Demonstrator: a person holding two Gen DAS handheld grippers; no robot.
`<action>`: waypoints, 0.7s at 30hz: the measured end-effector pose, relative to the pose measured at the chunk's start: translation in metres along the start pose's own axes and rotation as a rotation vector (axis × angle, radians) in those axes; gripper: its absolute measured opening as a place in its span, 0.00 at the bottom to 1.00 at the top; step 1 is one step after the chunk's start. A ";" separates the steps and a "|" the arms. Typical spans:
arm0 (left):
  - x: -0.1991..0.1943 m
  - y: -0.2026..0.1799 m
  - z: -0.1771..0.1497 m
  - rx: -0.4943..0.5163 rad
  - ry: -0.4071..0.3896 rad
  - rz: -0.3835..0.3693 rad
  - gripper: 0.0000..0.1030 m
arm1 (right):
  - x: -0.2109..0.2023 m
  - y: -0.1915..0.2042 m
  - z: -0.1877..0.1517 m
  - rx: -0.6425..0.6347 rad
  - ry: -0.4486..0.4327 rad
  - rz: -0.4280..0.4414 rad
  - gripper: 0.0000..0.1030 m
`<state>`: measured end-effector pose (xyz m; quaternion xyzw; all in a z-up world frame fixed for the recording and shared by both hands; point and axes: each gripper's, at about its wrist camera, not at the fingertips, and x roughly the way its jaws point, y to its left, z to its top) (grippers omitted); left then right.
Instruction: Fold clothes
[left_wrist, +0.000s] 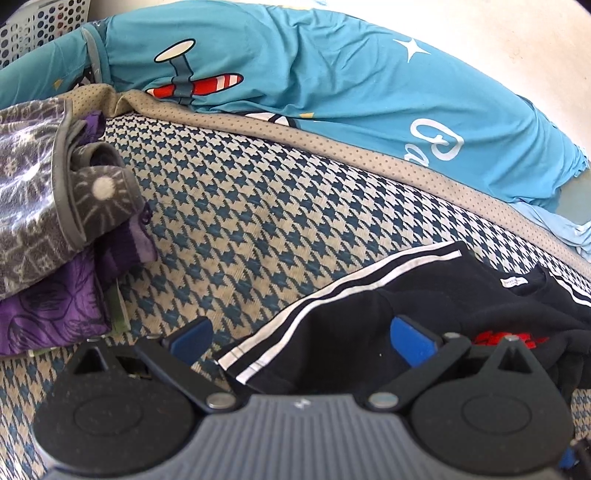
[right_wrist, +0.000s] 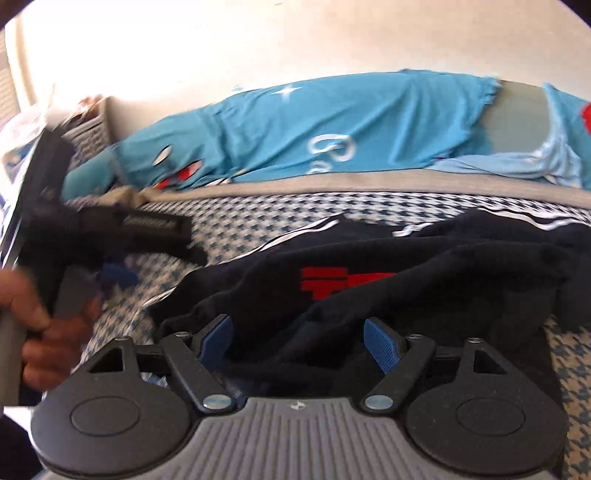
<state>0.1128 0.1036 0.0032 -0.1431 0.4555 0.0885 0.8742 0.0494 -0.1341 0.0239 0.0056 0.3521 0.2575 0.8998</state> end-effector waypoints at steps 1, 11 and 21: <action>0.001 0.001 -0.001 -0.003 0.007 -0.005 1.00 | 0.002 0.004 -0.002 -0.023 0.013 0.015 0.76; 0.005 0.014 -0.002 -0.012 0.028 0.016 1.00 | 0.021 0.045 -0.023 -0.250 0.026 0.016 0.64; 0.011 0.026 -0.006 -0.047 0.086 0.000 1.00 | 0.047 0.058 -0.031 -0.335 0.052 -0.027 0.23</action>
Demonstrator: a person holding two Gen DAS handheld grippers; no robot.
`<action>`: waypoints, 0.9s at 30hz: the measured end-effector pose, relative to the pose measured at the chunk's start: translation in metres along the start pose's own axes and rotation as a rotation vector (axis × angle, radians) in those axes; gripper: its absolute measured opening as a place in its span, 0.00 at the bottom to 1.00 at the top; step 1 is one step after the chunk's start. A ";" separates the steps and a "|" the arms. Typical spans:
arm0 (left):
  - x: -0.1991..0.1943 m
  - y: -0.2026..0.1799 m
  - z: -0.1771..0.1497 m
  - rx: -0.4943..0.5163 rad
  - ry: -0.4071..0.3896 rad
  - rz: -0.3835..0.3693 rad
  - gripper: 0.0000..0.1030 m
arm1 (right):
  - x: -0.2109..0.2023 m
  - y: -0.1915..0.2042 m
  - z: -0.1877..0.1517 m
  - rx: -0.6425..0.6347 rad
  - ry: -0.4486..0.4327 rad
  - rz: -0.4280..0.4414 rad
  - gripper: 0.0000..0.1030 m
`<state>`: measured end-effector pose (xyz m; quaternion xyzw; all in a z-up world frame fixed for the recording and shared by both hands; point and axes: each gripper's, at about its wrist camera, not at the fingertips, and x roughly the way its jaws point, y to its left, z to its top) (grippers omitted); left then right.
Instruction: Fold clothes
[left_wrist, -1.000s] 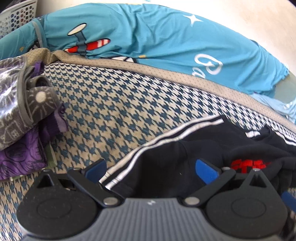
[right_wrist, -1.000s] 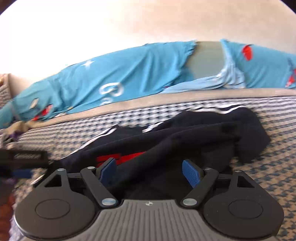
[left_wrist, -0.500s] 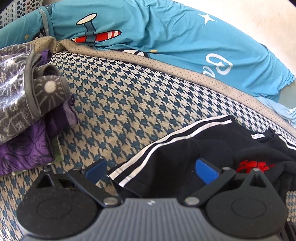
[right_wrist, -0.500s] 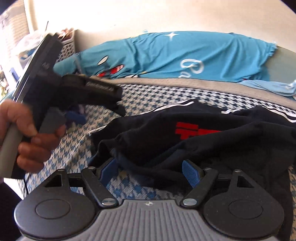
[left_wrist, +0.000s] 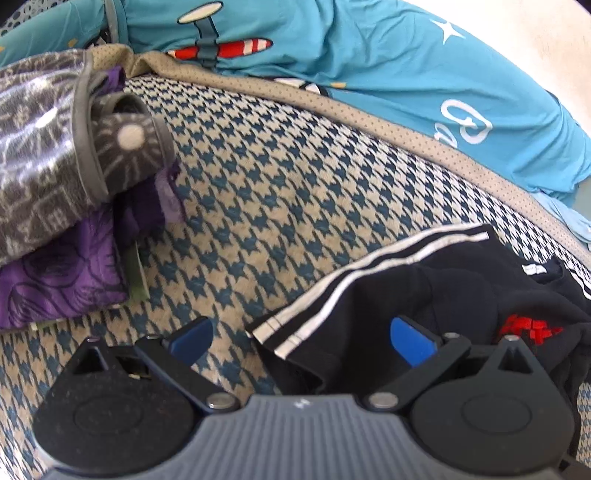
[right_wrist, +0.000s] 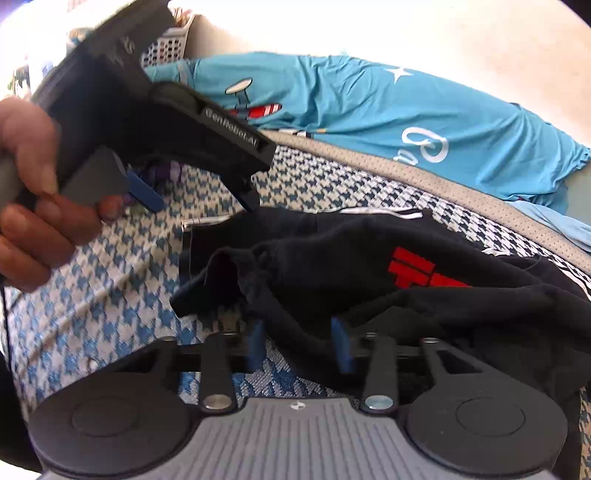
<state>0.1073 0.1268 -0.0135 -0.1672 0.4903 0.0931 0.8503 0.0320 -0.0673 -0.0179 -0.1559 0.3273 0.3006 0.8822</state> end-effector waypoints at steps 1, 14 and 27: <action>0.000 -0.001 -0.001 -0.001 0.007 -0.004 1.00 | 0.002 0.001 0.000 -0.004 0.005 0.000 0.16; -0.027 -0.008 0.003 0.070 -0.170 0.132 1.00 | -0.005 -0.025 0.017 0.349 -0.081 0.243 0.07; -0.038 -0.018 0.003 0.100 -0.229 0.129 1.00 | -0.006 -0.022 0.032 0.442 -0.124 0.380 0.33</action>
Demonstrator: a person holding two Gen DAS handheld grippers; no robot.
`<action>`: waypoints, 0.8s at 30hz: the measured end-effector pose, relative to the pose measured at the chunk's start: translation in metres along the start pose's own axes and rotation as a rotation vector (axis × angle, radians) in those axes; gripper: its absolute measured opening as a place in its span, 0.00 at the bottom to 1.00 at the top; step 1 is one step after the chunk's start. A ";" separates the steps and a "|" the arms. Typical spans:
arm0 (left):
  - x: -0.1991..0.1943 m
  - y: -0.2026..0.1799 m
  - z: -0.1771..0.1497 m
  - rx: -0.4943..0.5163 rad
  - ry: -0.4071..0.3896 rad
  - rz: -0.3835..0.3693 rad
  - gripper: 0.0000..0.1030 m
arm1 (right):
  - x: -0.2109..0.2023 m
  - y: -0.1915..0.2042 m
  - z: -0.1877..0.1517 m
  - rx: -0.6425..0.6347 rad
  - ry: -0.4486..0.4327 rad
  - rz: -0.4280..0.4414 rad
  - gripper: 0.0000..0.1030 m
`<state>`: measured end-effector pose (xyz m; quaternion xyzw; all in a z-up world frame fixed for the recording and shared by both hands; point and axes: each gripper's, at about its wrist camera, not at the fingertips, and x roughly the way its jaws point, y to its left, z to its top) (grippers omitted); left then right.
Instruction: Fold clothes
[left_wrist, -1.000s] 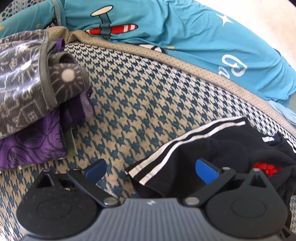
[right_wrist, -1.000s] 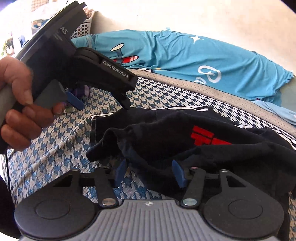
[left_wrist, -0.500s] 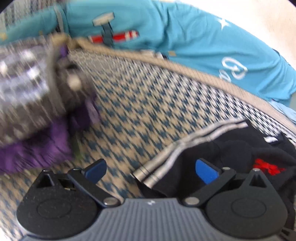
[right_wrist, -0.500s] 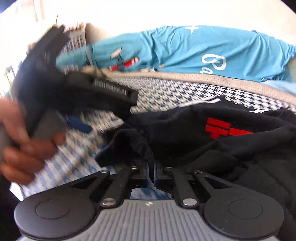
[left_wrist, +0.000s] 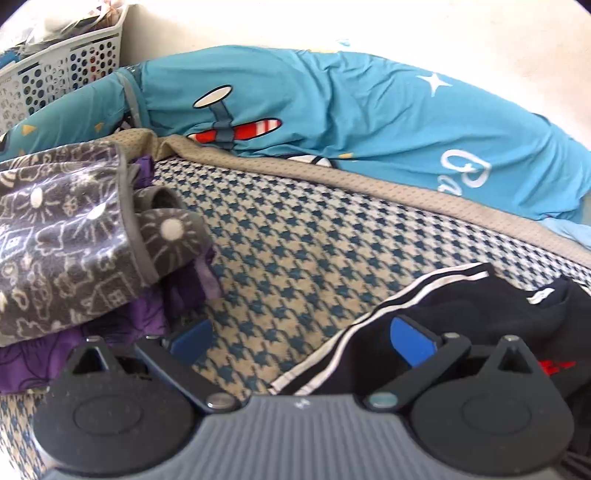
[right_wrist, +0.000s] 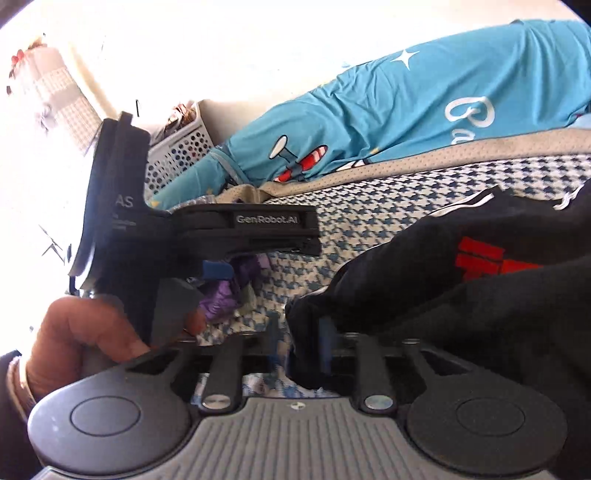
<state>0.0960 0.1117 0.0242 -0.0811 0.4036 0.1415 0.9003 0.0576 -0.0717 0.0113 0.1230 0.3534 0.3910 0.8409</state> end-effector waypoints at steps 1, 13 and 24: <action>-0.001 -0.003 -0.001 0.005 -0.002 -0.008 1.00 | -0.003 -0.002 0.001 0.007 -0.008 -0.008 0.33; 0.006 -0.023 -0.003 0.004 0.039 -0.054 1.00 | -0.048 -0.040 0.013 0.109 -0.089 -0.232 0.34; 0.021 0.012 0.005 -0.121 0.092 0.007 1.00 | -0.056 -0.054 0.022 0.117 -0.143 -0.294 0.34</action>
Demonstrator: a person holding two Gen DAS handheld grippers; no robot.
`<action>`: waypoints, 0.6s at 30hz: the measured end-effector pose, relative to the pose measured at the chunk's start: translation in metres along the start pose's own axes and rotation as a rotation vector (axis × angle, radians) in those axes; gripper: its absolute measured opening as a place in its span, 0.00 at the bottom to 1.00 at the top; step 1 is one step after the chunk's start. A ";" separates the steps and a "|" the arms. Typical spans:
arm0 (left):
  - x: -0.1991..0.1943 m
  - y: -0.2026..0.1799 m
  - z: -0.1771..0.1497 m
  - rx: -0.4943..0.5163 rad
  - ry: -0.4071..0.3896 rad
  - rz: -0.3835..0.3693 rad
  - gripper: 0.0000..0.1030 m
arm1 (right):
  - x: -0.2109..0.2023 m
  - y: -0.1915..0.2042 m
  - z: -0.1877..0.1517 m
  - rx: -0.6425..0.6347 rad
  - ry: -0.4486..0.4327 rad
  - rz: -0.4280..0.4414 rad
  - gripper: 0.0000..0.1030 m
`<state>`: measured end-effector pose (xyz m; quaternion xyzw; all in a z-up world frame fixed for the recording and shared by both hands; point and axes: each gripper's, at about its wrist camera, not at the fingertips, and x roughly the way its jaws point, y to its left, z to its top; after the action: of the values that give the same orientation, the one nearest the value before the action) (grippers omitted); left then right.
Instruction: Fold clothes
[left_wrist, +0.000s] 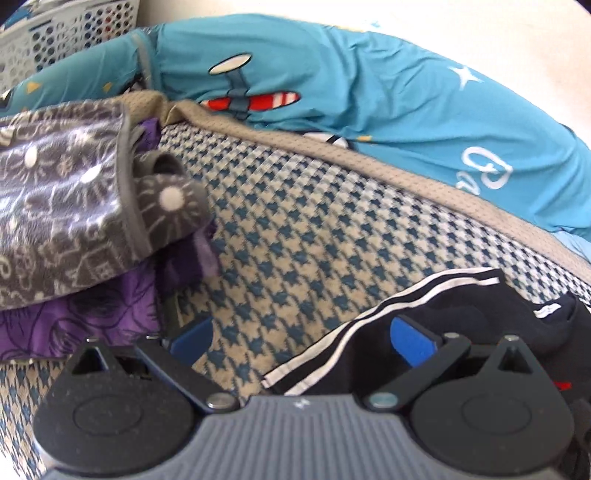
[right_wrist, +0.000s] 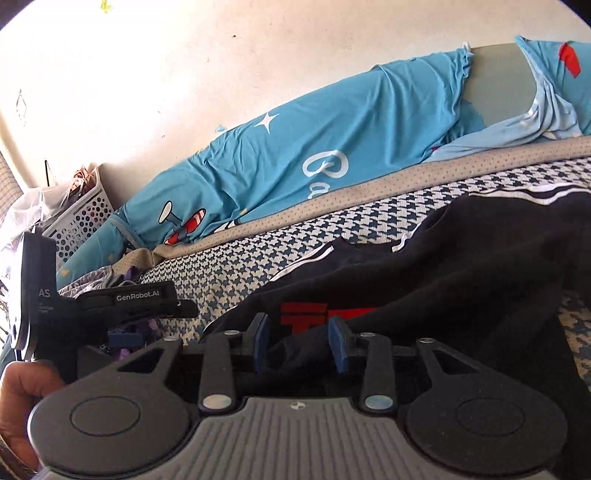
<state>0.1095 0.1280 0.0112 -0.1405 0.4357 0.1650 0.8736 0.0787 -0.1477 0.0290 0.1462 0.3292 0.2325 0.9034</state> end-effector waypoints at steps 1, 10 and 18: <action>0.002 0.002 0.000 -0.006 0.012 0.001 1.00 | 0.002 0.001 0.001 -0.012 -0.007 -0.005 0.34; 0.015 0.005 -0.008 -0.020 0.087 -0.030 1.00 | 0.023 0.004 0.018 -0.079 -0.039 -0.034 0.34; 0.026 -0.006 -0.018 0.018 0.130 -0.036 1.00 | 0.056 -0.006 0.034 -0.086 -0.021 -0.037 0.35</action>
<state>0.1142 0.1198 -0.0194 -0.1511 0.4903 0.1358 0.8475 0.1412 -0.1275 0.0221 0.1034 0.3118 0.2284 0.9165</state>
